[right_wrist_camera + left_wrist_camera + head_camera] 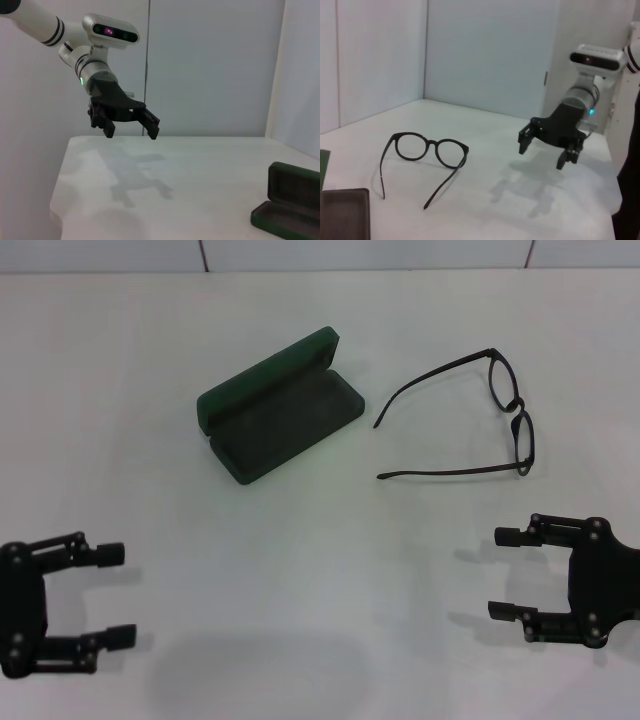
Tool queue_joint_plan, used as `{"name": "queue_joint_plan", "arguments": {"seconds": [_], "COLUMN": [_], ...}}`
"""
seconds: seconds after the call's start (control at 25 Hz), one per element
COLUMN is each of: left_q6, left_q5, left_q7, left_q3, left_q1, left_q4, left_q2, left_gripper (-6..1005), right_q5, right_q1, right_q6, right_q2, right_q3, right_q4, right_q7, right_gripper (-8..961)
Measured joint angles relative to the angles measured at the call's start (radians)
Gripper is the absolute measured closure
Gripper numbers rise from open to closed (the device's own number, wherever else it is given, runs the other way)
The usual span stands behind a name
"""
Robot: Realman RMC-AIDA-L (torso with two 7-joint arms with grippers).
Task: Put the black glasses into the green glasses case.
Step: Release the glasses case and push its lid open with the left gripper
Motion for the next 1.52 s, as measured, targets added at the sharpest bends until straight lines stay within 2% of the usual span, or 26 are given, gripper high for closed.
{"name": "queue_joint_plan", "arguments": {"seconds": [0.16,0.24,0.36,0.48,0.6,0.8,0.96,1.08,1.2,1.28,1.32,1.52], "left_q6": [-0.004,-0.008,-0.031,-0.075,-0.114,-0.197,-0.306,-0.366,-0.417,-0.43,-0.457,-0.498], "left_q5": [-0.007,-0.002,0.005,0.006,0.02,0.133,0.3,0.415,0.471,0.483,0.514,0.543], "left_q7": [-0.185,-0.316,-0.493,-0.602,-0.646,-0.739,-0.835,-0.869,-0.91,-0.917,-0.929,-0.929], "left_q3": [-0.051,-0.091,-0.112,-0.111,-0.107,-0.103,-0.098,-0.051,0.052,0.075,0.115,0.136], "left_q1": [-0.032,-0.064,-0.119,-0.166,-0.206,-0.288,-0.381,-0.444,-0.489,-0.504,-0.558,-0.653], "left_q4": [-0.002,-0.012,-0.041,-0.056,-0.015,0.085,0.162,0.208,0.23,0.228,0.205,0.149], "left_q2": [-0.016,-0.029,-0.033,-0.033,-0.043,-0.061,-0.079,-0.089,-0.086,-0.084,-0.08,-0.083], "left_gripper": [147,148,149,150,151,153,154,155,156,156,156,160], "right_q5": [0.0,0.0,0.0,0.0,0.0,-0.001,-0.002,-0.002,-0.003,-0.003,-0.003,-0.008], "right_q1": [0.0,0.0,0.001,0.001,0.002,0.003,0.004,0.015,0.04,0.052,0.054,0.052], "right_q6": [0.0,0.0,0.0,-0.004,-0.006,-0.008,-0.008,-0.007,0.001,0.007,0.009,0.013], "right_q2": [0.0,0.002,0.004,0.005,0.005,0.005,0.008,0.012,0.014,0.018,0.019,0.023], "right_q3": [0.0,0.0,0.0,0.0,-0.003,-0.006,-0.009,-0.013,-0.031,-0.045,-0.048,-0.05], "right_q4": [0.0,0.001,0.001,0.001,0.002,0.002,0.002,0.002,0.001,0.002,0.001,0.004], "right_q7": [0.002,0.003,0.004,0.005,0.006,0.009,0.009,0.011,0.026,0.031,0.031,0.031], "right_gripper": [250,250,250,250,250,250,250,251,251,251,251,251]}}
